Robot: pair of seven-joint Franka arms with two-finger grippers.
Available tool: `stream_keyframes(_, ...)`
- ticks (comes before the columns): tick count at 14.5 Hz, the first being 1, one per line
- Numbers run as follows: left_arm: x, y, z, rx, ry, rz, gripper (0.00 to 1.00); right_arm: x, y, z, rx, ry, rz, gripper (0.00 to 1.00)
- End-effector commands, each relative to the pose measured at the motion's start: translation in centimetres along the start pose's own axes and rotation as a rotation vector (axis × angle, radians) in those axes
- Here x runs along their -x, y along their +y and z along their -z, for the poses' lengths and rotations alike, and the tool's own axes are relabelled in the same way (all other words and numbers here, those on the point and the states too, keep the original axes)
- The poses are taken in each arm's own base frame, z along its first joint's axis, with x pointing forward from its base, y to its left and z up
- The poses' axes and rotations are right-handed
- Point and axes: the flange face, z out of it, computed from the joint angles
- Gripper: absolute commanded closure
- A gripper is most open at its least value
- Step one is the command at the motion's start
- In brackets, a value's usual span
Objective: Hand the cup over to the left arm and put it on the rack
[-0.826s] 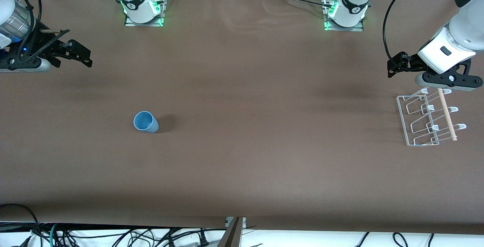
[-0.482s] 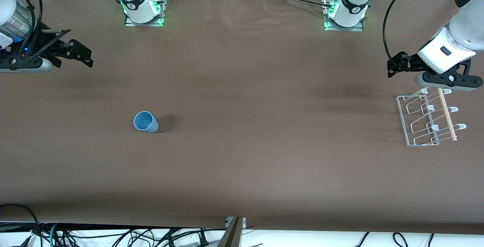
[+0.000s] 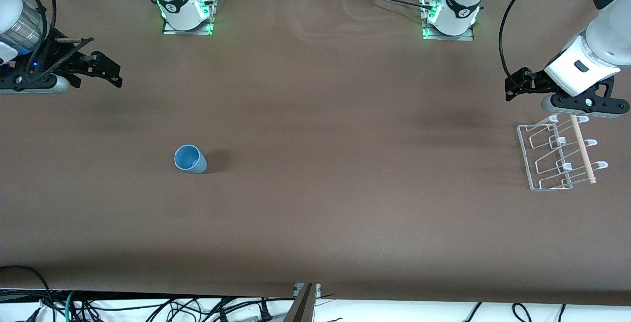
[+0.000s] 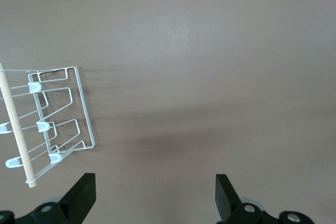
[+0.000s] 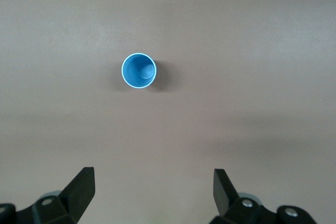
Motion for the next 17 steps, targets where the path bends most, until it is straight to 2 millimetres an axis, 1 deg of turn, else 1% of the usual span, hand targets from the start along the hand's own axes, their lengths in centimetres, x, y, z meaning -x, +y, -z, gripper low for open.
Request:
stream_keyframes(1,0.0,0.1,0.7,0.014,-0.002,0.011,0.0,-0.8,-0.7,-0.5,0.018,-0.003,0.004,0.0)
stream_keyframes(4,0.0,0.1,0.7,0.014,-0.002,0.011,0.0,-2.3,-1.1,-2.9,0.022,-0.014,0.01,0.0)
stream_keyframes(5,0.2,0.0,0.7,0.014,-0.011,0.013,0.0,-3.3,-1.2,-4.3,0.023,-0.015,0.017,0.0)
stream_keyframes(6,0.2,0.1,0.6,0.014,-0.021,0.013,0.0,-4.4,-1.3,-6.4,0.026,-0.026,0.038,0.0)
stream_keyframes(8,0.2,0.1,0.7,0.014,-0.016,0.013,0.0,-6.0,-3.2,-10.5,0.027,-0.057,0.066,0.0)
stream_keyframes(9,0.1,0.1,0.8,0.014,-0.013,0.013,0.0,-6.8,-3.6,-12.7,0.029,-0.075,0.064,0.0)
stream_keyframes(10,0.1,0.1,0.8,0.014,-0.013,0.011,0.0,-7.5,-3.7,-14.7,0.027,-0.087,0.06,0.0)
stream_keyframes(12,0.1,0.1,0.8,0.014,-0.013,0.011,0.0,-9.5,-3.9,-19.9,0.032,-0.084,0.056,0.0)
stream_keyframes(13,0.1,0.1,0.8,0.014,-0.013,0.011,0.0,-10.3,-4.0,-21.9,0.031,-0.072,0.055,0.0)
stream_keyframes(15,0.1,0.1,0.8,0.014,-0.011,0.01,0.0,-11.1,-4.2,-24.3,0.03,-0.053,0.056,0.0)
stream_keyframes(17,0.1,0.1,0.7,0.014,-0.015,0.011,0.0,-11.3,-4.1,-25.8,0.033,-0.07,0.057,0.0)
